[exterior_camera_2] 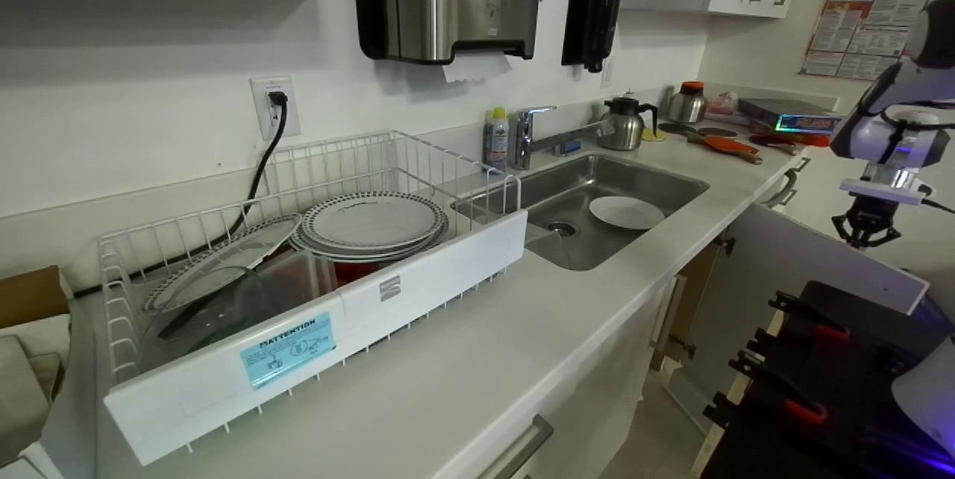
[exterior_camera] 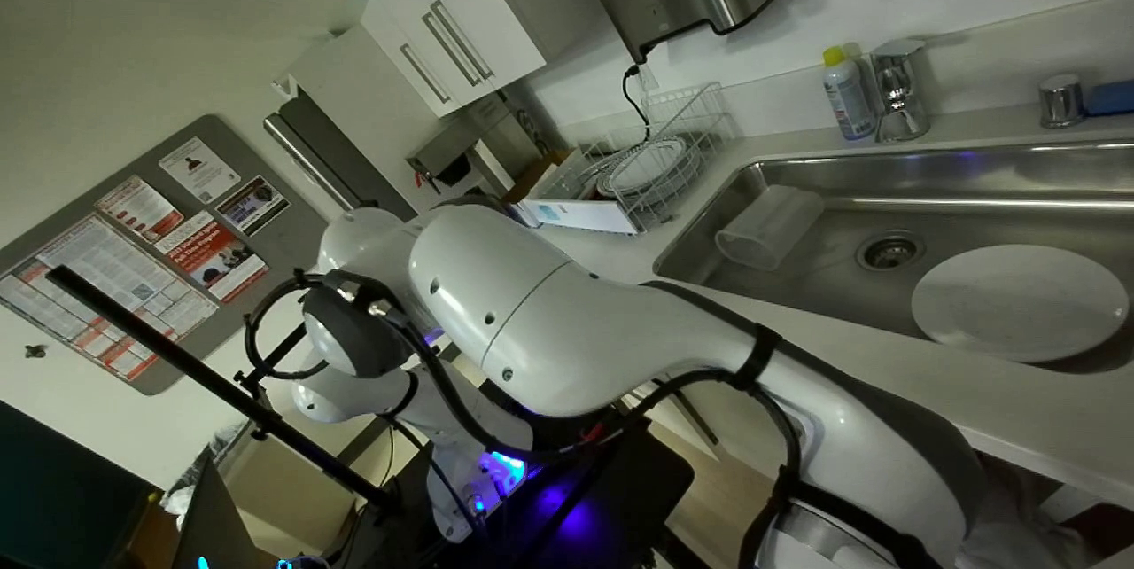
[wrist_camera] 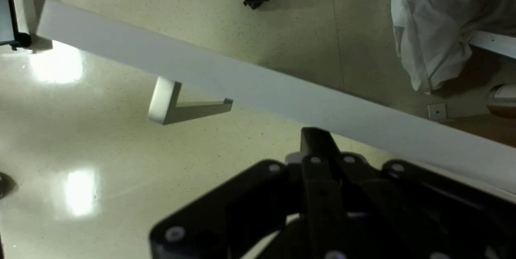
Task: Close the cabinet door
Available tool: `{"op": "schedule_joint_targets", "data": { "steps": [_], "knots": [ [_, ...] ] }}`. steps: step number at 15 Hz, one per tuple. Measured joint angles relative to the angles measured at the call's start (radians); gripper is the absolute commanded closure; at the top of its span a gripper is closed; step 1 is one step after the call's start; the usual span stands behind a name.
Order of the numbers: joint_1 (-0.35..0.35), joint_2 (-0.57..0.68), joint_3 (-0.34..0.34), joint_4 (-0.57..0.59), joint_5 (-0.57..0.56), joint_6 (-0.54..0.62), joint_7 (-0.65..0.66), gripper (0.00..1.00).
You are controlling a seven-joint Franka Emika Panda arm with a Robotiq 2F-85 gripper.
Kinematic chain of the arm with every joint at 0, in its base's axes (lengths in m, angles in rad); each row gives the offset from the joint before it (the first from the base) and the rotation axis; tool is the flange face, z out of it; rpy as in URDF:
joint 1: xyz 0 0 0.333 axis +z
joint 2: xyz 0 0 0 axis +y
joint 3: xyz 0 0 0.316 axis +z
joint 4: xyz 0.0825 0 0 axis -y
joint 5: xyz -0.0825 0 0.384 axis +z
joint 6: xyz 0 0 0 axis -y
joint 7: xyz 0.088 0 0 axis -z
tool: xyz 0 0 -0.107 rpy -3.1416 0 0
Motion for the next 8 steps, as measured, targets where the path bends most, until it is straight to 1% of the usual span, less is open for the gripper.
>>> {"op": "schedule_joint_targets", "data": {
  "steps": [4,8],
  "knots": [
    [-0.045,0.022,0.043,0.036,0.049,-0.107,0.000,1.00],
    [-0.095,0.045,0.094,0.043,0.134,-0.211,-0.001,1.00]
  ]
}}
